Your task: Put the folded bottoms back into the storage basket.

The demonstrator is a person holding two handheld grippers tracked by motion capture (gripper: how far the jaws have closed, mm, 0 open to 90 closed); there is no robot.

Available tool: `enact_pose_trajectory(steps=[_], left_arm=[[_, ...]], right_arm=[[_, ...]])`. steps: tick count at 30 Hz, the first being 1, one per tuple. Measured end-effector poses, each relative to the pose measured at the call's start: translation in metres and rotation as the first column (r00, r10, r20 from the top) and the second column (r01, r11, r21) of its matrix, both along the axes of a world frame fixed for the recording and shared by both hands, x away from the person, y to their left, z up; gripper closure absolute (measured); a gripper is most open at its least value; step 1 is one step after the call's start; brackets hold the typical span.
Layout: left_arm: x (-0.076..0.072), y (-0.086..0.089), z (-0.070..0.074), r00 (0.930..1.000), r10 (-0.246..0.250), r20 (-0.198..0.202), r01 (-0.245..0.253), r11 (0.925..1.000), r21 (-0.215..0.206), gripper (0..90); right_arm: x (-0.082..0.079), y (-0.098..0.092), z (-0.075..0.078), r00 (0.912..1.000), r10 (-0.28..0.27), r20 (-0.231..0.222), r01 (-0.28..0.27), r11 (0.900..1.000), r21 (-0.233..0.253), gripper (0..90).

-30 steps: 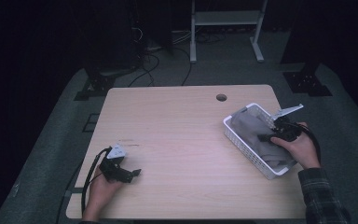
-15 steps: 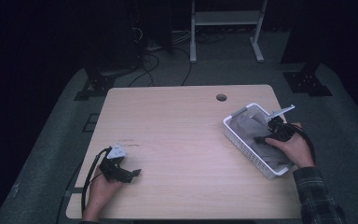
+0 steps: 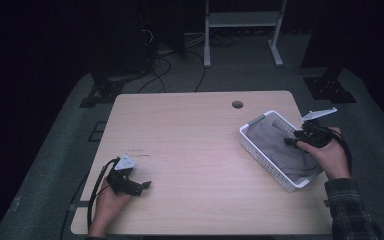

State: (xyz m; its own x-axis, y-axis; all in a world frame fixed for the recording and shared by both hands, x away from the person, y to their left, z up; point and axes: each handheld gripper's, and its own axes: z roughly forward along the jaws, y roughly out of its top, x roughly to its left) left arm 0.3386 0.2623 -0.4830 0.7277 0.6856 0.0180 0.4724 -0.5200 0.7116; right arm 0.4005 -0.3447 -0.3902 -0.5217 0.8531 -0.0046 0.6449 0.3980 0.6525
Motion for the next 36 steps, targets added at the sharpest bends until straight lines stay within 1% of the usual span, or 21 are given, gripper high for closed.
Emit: enact_pose_trajectory(steps=[2, 3, 5, 7, 10, 13, 15, 18, 21, 25, 26, 28, 32, 36], left_arm=[[0.0, 0.0, 0.0, 1.0, 0.0, 0.001, 0.0, 1.0, -0.001, 0.0], [0.0, 0.0, 0.0, 1.0, 0.002, 0.001, -0.002, 1.0, -0.001, 0.0], [0.0, 0.0, 0.0, 1.0, 0.002, 0.001, -0.002, 1.0, -0.001, 0.0], [0.0, 0.0, 0.0, 1.0, 0.002, 0.0, -0.002, 1.0, -0.002, 0.0], [0.0, 0.0, 0.0, 1.0, 0.003, 0.002, -0.003, 1.0, -0.003, 0.0], [0.0, 0.0, 0.0, 1.0, 0.002, 0.0, -0.002, 1.0, -0.001, 0.0], [0.0, 0.0, 0.0, 1.0, 0.002, 0.001, -0.002, 1.0, -0.002, 0.0], [0.0, 0.0, 0.0, 1.0, 0.002, 0.0, -0.002, 1.0, -0.002, 0.0], [0.0, 0.0, 0.0, 1.0, 0.002, 0.001, -0.002, 1.0, -0.002, 0.0], [0.0, 0.0, 0.0, 1.0, 0.002, 0.001, -0.002, 1.0, -0.002, 0.0], [0.0, 0.0, 0.0, 1.0, 0.002, 0.001, -0.002, 1.0, -0.002, 0.0], [0.0, 0.0, 0.0, 1.0, 0.002, 0.001, -0.002, 1.0, -0.002, 0.0], [0.0, 0.0, 0.0, 1.0, 0.002, 0.001, -0.002, 1.0, -0.002, 0.0], [0.0, 0.0, 0.0, 1.0, 0.001, -0.001, -0.001, 1.0, 0.0, 0.0]], right_arm=[[-0.001, -0.007, 0.003, 0.9991, -0.034, 0.025, 0.034, 0.999, -0.006, 50.2], [-0.001, -0.011, 0.004, 0.9982, -0.05, 0.034, 0.05, 0.999, -0.013, 50.9], [-0.001, -0.017, 0.005, 0.9964, -0.075, 0.038, 0.076, 0.997, -0.025, 56.0], [-0.001, -0.024, 0.006, 0.9944, -0.099, 0.038, 0.1, 0.994, -0.037, 58.8], [-0.001, -0.032, 0.004, 0.9919, -0.125, 0.024, 0.126, 0.991, -0.051, 63.8], [-0.001, -0.04, 0.001, 0.9898, -0.142, 0.01, 0.142, 0.988, -0.062, 65.8], [-0.001, -0.044, 0.0, 0.9885, -0.151, 0.005, 0.151, 0.987, -0.063, 67.0], [-0.002, -0.048, -0.002, 0.988, -0.154, -0.009, 0.153, 0.986, -0.064, 71.7], [-0.003, -0.05, -0.003, 0.9879, -0.153, -0.024, 0.151, 0.986, -0.068, 74.3], [-0.003, -0.051, -0.005, 0.9872, -0.154, -0.042, 0.151, 0.987, -0.06, 81.6], [-0.003, -0.051, -0.006, 0.9866, -0.158, -0.041, 0.155, 0.986, -0.065, 81.8], [-0.004, -0.05, -0.006, 0.9858, -0.162, -0.044, 0.159, 0.985, -0.059, 81.9], [-0.005, -0.046, -0.006, 0.9854, -0.161, -0.055, 0.16, 0.987, -0.033, 82.6], [-0.007, -0.034, -0.006, 0.9865, -0.151, -0.063, 0.15, 0.988, -0.025, 83.4]])
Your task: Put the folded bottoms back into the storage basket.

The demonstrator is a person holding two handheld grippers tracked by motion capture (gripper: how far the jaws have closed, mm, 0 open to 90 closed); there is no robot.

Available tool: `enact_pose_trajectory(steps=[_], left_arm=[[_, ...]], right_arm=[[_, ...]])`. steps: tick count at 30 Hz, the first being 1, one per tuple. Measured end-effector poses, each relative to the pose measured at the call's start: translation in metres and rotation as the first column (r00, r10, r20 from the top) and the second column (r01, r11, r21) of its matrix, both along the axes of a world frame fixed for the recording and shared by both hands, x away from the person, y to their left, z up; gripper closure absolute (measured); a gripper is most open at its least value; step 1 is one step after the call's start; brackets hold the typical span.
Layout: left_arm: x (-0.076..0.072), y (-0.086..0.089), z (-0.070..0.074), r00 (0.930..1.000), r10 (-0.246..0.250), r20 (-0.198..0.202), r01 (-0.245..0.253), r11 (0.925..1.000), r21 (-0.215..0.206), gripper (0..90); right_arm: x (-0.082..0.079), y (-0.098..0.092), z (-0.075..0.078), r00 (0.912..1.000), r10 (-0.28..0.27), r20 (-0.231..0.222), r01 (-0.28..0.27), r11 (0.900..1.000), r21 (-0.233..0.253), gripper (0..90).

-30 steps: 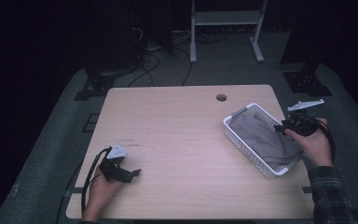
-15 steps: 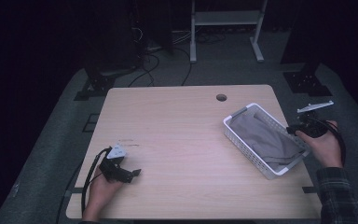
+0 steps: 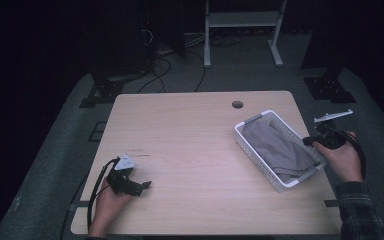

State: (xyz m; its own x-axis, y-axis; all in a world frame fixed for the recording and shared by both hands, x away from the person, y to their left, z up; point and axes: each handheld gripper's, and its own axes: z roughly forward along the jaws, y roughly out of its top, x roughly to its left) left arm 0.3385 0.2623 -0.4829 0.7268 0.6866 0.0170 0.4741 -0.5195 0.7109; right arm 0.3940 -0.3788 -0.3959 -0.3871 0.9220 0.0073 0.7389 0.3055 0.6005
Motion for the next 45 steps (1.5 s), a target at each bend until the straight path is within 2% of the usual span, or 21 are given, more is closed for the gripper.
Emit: enact_pose_trajectory(steps=[4, 9, 16, 21, 28, 34, 38, 45], left_arm=[[0.0, 0.0, 0.0, 1.0, 0.0, 0.0, 0.0, 1.0, 0.0, 0.0], [0.0, 0.0, 0.0, 1.0, 0.0, 0.0, 0.0, 1.0, 0.0, 0.0], [0.0, 0.0, 0.0, 1.0, 0.0, 0.0, 0.0, 1.0, -0.001, 0.0], [0.0, 0.0, 0.0, 1.0, 0.0, 0.0, 0.0, 1.0, 0.0, 0.0], [0.0, 0.0, 0.0, 1.0, 0.0, 0.0, 0.0, 1.0, 0.0, 0.0], [0.0, 0.0, 0.0, 1.0, 0.0, 0.0, 0.0, 1.0, 0.0, 0.0], [0.0, 0.0, 0.0, 1.0, 0.0, 0.0, 0.0, 1.0, 0.0, 0.0], [0.0, 0.0, 0.0, 1.0, 0.0, 0.0, 0.0, 1.0, 0.0, 0.0]], right_arm=[[-0.002, 0.014, -0.001, 0.9995, 0.033, 0.0, -0.033, 0.999, 0.015, 82.9], [-0.005, 0.031, -0.003, 0.9966, 0.078, -0.029, -0.077, 0.996, 0.041, 80.4], [-0.013, 0.046, -0.003, 0.9899, 0.137, -0.036, -0.134, 0.988, 0.077, 76.4], [-0.021, 0.055, -0.002, 0.9805, 0.191, -0.048, -0.185, 0.977, 0.109, 75.4], [-0.028, 0.069, -0.002, 0.9668, 0.25, -0.053, -0.242, 0.962, 0.127, 74.2], [-0.032, 0.078, -0.002, 0.9599, 0.276, -0.052, -0.267, 0.955, 0.131, 73.3], [-0.035, 0.085, -0.002, 0.9501, 0.308, -0.048, -0.298, 0.942, 0.156, 72.8], [-0.039, 0.101, -0.001, 0.9372, 0.347, -0.035, -0.338, 0.929, 0.149, 72.9]])
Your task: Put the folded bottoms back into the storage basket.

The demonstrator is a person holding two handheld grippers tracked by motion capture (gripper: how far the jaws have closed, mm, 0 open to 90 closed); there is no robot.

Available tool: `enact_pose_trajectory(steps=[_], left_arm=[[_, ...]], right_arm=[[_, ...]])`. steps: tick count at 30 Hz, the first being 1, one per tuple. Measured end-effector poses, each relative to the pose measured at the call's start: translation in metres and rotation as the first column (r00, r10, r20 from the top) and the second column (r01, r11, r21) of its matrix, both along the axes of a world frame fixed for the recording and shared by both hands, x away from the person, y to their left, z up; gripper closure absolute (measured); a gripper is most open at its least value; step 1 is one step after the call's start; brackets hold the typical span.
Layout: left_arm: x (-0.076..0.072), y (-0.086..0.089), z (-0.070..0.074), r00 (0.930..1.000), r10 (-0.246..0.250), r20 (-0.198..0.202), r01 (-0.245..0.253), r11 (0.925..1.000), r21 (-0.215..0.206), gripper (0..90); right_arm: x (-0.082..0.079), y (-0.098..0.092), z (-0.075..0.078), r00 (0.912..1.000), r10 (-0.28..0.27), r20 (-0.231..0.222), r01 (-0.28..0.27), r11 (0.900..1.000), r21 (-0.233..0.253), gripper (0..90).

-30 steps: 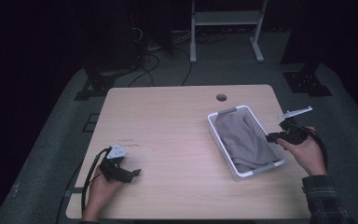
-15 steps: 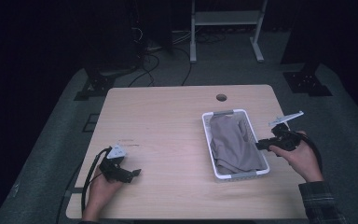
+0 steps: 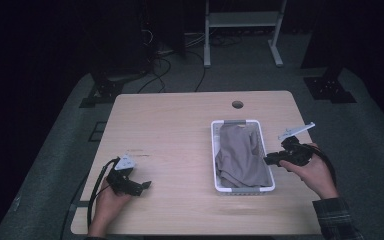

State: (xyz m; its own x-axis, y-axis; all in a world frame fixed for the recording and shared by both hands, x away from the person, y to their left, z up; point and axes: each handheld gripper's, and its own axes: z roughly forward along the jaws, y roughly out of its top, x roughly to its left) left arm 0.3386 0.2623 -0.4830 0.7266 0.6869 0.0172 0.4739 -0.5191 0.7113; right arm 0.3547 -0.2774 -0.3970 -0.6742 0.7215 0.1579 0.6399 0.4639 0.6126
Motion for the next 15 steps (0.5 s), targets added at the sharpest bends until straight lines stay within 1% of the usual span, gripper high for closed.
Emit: enact_pose_trajectory(steps=[3, 5, 7, 9, 11, 12, 13, 15], left_arm=[[0.0, 0.0, 0.0, 1.0, 0.0, 0.0, 0.0, 1.0, 0.001, 0.0], [0.0, 0.0, 0.0, 1.0, 0.001, 0.001, -0.001, 1.0, -0.002, 0.0], [0.0, 0.0, 0.0, 1.0, 0.001, 0.001, -0.001, 1.0, -0.003, 0.0], [0.0, 0.0, 0.0, 1.0, 0.001, 0.001, -0.001, 1.0, -0.002, 0.0], [0.0, 0.0, 0.0, 1.0, 0.0, 0.001, 0.0, 1.0, -0.001, 0.0], [0.0, 0.0, 0.0, 1.0, 0.0, 0.001, 0.0, 1.0, -0.002, 0.0], [0.0, 0.0, 0.0, 1.0, 0.0, 0.001, 0.0, 1.0, -0.001, 0.0], [0.0, 0.0, 0.0, 1.0, 0.0, 0.001, 0.0, 1.0, -0.001, 0.0]], right_arm=[[0.0, 0.004, 0.001, 0.9999, 0.005, 0.011, -0.005, 1.0, -0.01, 73.1], [-0.001, 0.004, 0.001, 0.9999, 0.005, 0.016, -0.005, 1.0, -0.006, 72.1], [-0.002, 0.003, 0.002, 0.9994, 0.002, 0.034, -0.002, 1.0, 0.01, 68.0], [-0.003, 0.0, 0.004, 0.9977, -0.012, 0.066, 0.011, 1.0, 0.02, 62.8], [-0.003, -0.004, 0.004, 0.9908, -0.056, 0.123, 0.055, 0.998, 0.016, 56.8], [-0.002, -0.006, 0.003, 0.9876, -0.076, 0.137, 0.075, 0.997, 0.012, 52.7], [-0.001, -0.008, 0.002, 0.9855, -0.084, 0.148, 0.084, 0.996, 0.003, 49.4], [0.0, -0.013, 0.001, 0.9792, -0.103, 0.175, 0.106, 0.994, -0.007, 46.9]])
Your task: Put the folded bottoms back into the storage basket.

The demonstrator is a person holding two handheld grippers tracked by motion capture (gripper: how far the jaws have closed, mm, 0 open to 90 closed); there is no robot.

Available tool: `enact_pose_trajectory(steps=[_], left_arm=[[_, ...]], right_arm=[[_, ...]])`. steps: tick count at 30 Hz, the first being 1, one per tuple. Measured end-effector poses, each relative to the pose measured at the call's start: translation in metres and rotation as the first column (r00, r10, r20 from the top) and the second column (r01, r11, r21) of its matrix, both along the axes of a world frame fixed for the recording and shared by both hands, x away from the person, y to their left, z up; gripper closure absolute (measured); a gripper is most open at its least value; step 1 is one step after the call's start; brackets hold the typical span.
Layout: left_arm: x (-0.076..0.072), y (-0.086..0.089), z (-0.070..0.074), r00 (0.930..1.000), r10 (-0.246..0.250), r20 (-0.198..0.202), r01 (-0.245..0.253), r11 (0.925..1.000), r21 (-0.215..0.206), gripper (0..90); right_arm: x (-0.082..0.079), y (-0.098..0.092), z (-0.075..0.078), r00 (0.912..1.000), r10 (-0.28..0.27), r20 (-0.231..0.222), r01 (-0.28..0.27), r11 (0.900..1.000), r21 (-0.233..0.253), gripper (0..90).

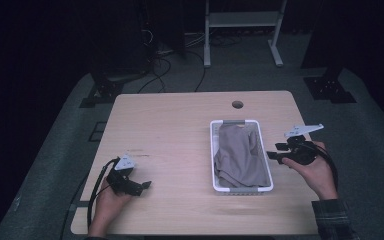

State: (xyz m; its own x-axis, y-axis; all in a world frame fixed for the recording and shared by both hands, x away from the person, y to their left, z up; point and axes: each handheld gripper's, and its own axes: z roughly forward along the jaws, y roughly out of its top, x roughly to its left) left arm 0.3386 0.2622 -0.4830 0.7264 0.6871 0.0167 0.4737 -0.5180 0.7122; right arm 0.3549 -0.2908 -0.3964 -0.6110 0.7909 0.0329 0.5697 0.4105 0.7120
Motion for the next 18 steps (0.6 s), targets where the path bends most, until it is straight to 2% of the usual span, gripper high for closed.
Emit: enact_pose_trajectory(steps=[5, 11, 18], left_arm=[[-0.001, 0.001, 0.0, 1.0, 0.004, 0.0, -0.004, 1.0, -0.002, 0.0], [-0.002, 0.001, 0.0, 1.0, 0.004, 0.003, -0.004, 1.0, -0.003, 0.0], [-0.001, 0.001, 0.0, 1.0, -0.003, 0.002, 0.003, 1.0, -0.003, 0.0]], right_arm=[[0.004, -0.015, -0.004, 0.9989, -0.045, 0.008, 0.045, 0.998, 0.052, 38.0], [0.005, -0.023, -0.013, 0.9973, -0.071, 0.02, 0.07, 0.997, 0.039, 31.8], [0.013, -0.034, -0.036, 0.9928, -0.12, -0.005, 0.12, 0.992, 0.023, 31.8]])
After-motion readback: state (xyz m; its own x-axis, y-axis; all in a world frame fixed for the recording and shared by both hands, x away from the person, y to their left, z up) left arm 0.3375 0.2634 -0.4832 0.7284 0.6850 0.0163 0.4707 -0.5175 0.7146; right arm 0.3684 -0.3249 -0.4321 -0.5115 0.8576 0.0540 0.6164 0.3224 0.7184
